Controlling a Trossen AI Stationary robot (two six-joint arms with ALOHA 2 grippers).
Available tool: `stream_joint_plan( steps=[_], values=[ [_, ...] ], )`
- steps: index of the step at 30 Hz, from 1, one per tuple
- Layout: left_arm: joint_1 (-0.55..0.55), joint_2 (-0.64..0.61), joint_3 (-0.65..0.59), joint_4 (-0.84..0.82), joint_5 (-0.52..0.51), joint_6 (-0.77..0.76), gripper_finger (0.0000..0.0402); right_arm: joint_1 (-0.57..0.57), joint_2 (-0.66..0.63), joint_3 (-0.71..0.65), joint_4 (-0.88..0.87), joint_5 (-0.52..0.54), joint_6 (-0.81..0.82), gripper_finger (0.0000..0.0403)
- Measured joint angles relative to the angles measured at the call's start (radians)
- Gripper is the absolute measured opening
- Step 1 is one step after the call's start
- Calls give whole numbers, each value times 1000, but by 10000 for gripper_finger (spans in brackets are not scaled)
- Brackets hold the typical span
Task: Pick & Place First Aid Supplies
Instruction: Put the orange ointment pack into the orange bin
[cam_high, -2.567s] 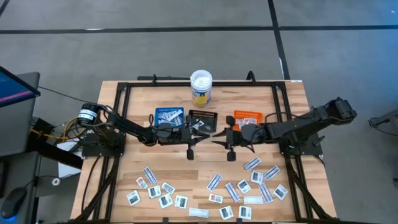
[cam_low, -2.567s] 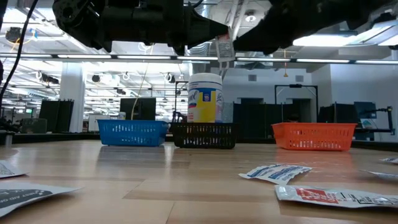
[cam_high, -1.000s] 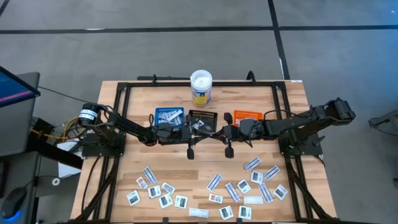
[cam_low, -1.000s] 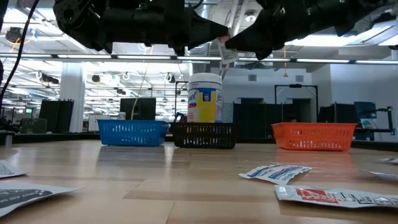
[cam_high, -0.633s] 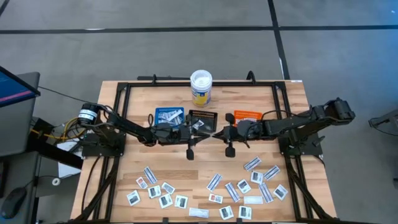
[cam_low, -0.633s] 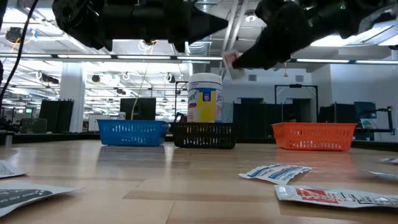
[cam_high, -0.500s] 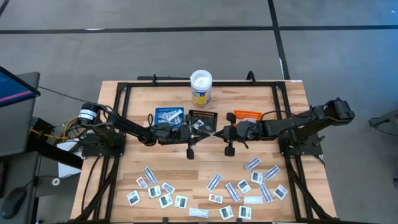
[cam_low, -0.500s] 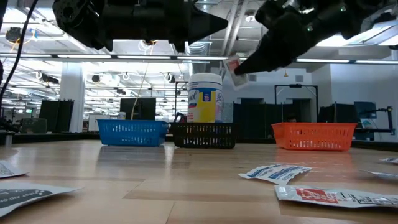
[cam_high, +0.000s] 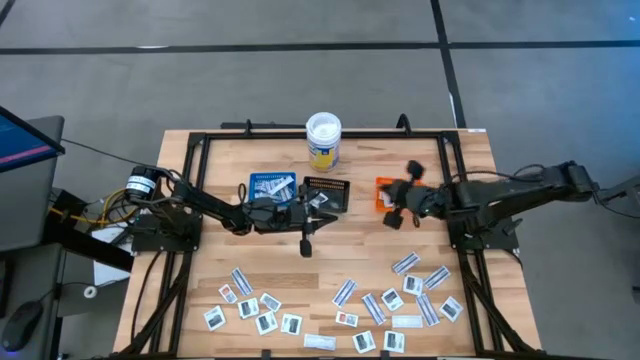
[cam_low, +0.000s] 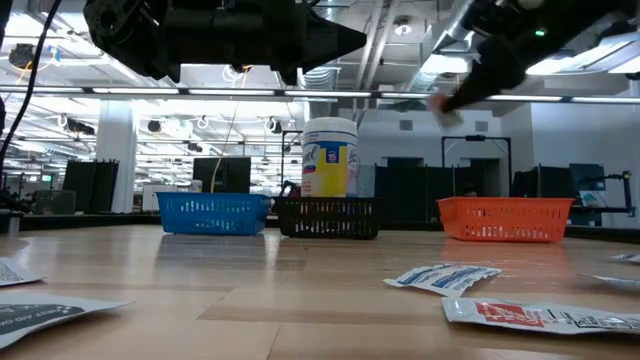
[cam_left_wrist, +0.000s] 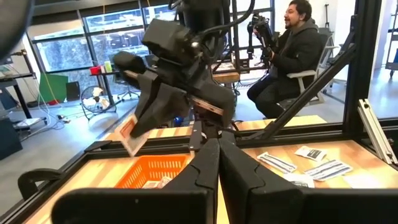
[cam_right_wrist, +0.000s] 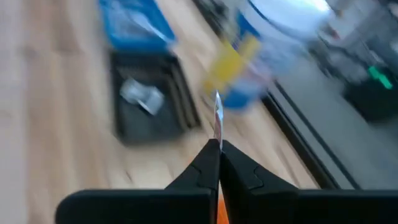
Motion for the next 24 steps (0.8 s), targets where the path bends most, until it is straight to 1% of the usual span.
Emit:
stream_joint_plan(
  steps=[5,9,11,14,18,21,24],
  values=[
    [0,0,0,0,0,0,12,-40,-122,0,-331,55,201,0],
    [0,0,0,0,0,0,12,-91,-169,0,-496,55,354,0],
    [1,0,0,0,0,0,12,-118,-174,0,-502,54,386,0],
    [1,0,0,0,0,0,12,-153,-172,0,-500,54,389,0],
    [1,0,0,0,0,0,12,-185,-138,0,-500,49,389,2],
    [1,0,0,0,0,0,12,-195,-101,0,-496,48,389,18],
    [1,0,0,0,0,0,12,-201,-62,0,-495,47,389,44]
  ],
)
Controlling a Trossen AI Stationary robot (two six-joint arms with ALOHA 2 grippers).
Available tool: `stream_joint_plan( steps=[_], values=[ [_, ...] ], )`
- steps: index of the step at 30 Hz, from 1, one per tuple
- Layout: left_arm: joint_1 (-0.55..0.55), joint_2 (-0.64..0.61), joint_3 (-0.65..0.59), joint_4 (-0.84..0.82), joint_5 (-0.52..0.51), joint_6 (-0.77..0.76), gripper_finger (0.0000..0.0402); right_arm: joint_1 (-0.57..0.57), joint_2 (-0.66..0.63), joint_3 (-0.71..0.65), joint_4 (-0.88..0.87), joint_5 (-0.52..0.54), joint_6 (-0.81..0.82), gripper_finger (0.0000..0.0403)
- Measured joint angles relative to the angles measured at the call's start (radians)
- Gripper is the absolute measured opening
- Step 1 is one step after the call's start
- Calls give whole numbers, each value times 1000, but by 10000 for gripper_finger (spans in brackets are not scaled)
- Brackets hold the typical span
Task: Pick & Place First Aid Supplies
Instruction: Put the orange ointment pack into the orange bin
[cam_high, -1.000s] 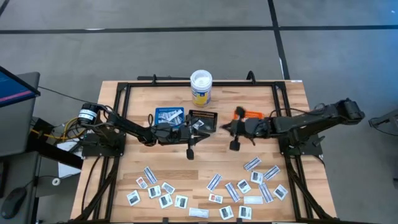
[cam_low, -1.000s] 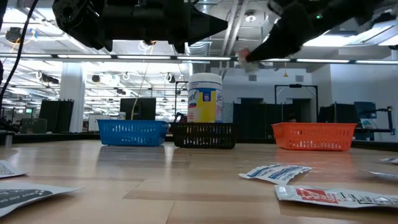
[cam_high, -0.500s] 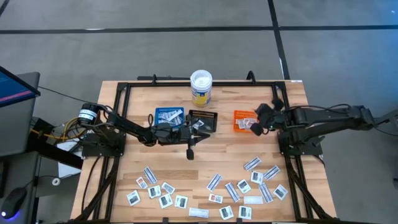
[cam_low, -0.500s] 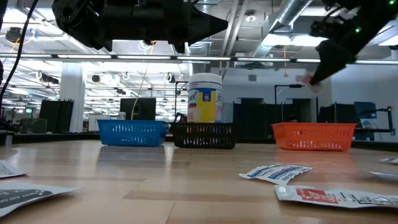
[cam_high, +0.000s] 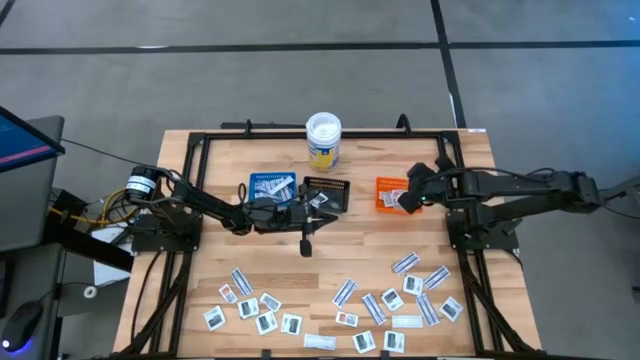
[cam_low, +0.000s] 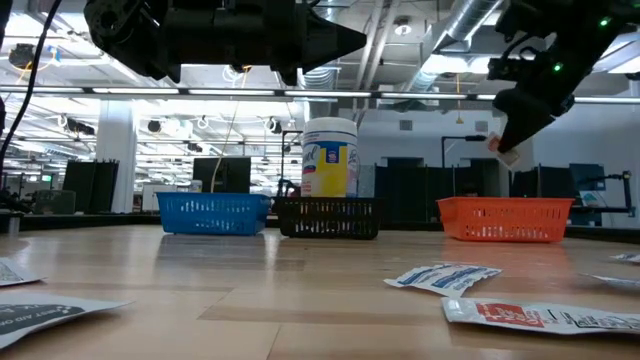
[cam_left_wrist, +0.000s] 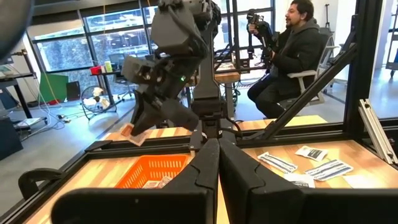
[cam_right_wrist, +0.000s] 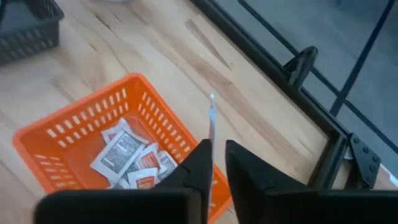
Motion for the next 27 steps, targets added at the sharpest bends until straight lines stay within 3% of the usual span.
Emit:
stream_joint_plan(
  steps=[11,25,27],
  values=[
    [0,0,0,0,0,0,12,-8,51,0,49,3,-16,108],
    [0,0,0,0,0,0,12,30,51,0,60,-3,-19,123],
    [0,0,0,0,0,0,12,29,51,0,60,-57,-19,124]
  ],
)
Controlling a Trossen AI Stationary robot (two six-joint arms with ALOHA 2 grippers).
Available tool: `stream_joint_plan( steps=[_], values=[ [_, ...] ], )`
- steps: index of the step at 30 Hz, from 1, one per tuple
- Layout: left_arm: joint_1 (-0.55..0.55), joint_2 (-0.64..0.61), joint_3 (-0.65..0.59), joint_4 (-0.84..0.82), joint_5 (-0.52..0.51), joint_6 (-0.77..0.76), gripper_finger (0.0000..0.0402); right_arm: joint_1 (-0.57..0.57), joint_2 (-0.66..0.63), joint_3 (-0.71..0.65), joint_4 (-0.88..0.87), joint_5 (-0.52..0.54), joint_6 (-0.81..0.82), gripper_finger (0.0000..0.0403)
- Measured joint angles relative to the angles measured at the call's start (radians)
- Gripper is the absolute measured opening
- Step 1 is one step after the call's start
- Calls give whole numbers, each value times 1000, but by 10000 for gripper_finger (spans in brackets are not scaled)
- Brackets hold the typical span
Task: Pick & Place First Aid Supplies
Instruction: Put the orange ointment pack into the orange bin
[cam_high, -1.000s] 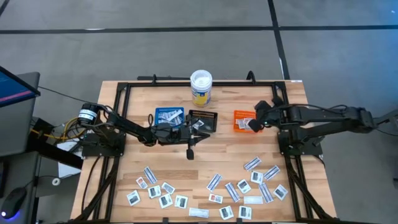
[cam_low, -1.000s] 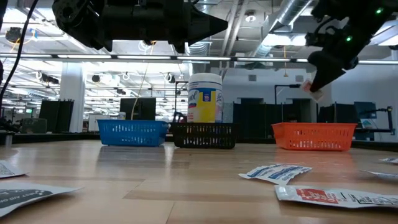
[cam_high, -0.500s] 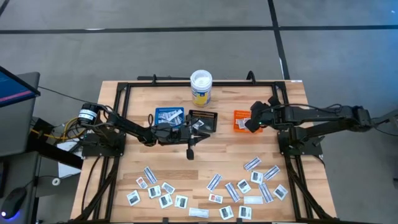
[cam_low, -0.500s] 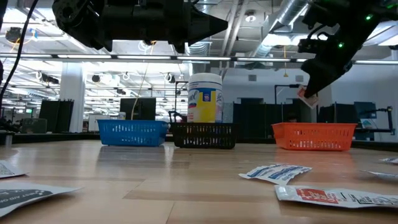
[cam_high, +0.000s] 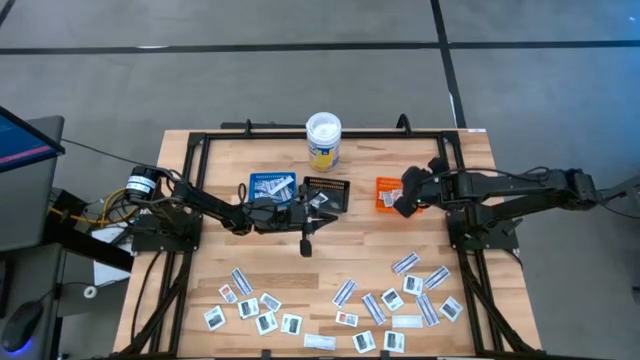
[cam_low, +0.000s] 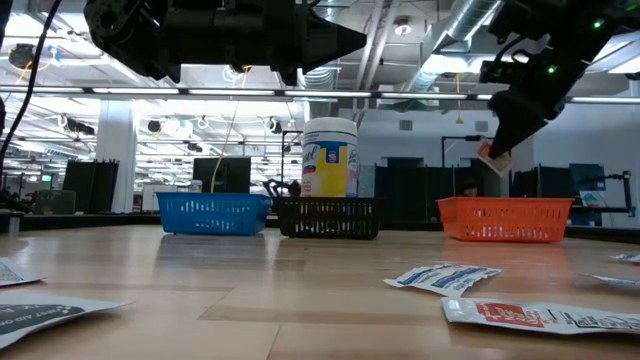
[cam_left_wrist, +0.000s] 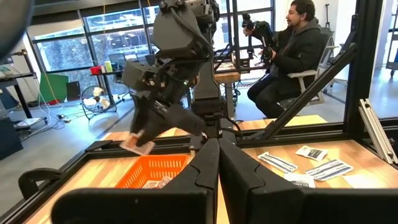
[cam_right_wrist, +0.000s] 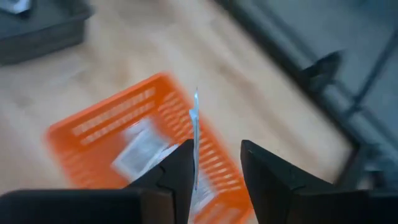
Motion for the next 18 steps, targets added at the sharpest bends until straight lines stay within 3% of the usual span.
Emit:
stream_joint_plan(
  steps=[4,14,18],
  values=[
    [0,0,0,0,0,0,12,1,0,0,1,-162,1,128],
    [0,0,0,0,0,0,12,-18,23,0,17,-106,-25,168],
    [0,0,0,0,0,0,12,-40,23,0,17,-107,-31,165]
  ],
)
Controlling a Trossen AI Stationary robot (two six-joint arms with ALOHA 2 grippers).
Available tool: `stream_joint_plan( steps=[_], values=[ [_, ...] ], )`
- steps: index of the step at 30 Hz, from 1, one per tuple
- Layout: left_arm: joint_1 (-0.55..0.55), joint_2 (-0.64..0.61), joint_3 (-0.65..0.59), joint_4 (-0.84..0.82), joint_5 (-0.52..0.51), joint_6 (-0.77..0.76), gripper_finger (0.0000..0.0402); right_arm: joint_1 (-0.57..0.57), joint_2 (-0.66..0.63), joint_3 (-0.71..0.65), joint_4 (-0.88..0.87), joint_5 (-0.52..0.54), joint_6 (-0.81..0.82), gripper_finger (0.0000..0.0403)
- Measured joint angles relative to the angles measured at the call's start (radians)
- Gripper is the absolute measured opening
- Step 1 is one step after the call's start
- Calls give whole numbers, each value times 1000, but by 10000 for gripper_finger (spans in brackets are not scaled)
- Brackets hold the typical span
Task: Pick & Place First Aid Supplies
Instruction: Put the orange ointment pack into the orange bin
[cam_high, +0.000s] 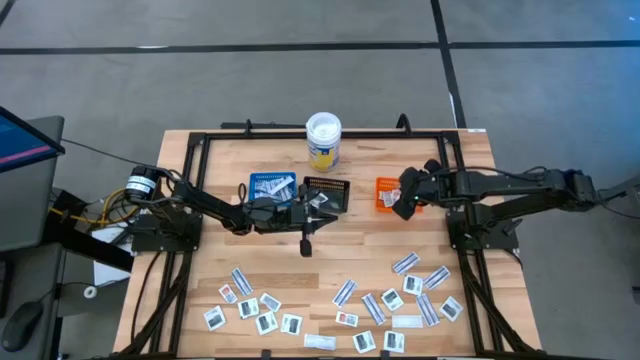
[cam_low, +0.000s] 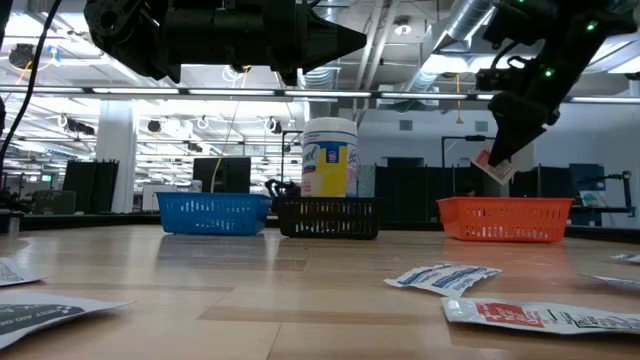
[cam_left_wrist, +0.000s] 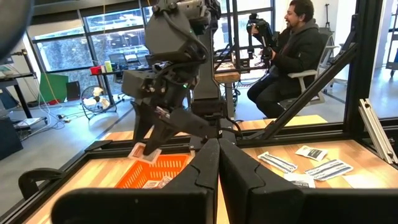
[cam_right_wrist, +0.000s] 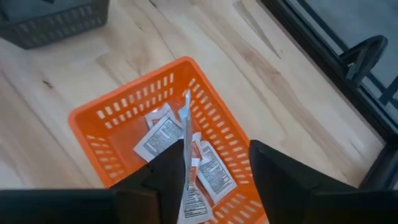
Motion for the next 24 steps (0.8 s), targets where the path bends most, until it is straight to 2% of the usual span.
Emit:
stream_joint_plan(
  steps=[3,7,9,21,24],
  values=[
    [0,0,0,0,0,0,12,-13,0,0,0,0,-29,122],
    [0,0,0,0,0,0,12,-33,0,0,-1,-30,-40,29],
    [0,0,0,0,0,0,11,-41,0,0,-1,-45,-53,11],
    [0,0,0,0,0,0,11,-34,13,0,36,-45,-56,75],
    [0,0,0,0,0,0,11,-21,32,0,39,-91,-70,94]
  ],
)
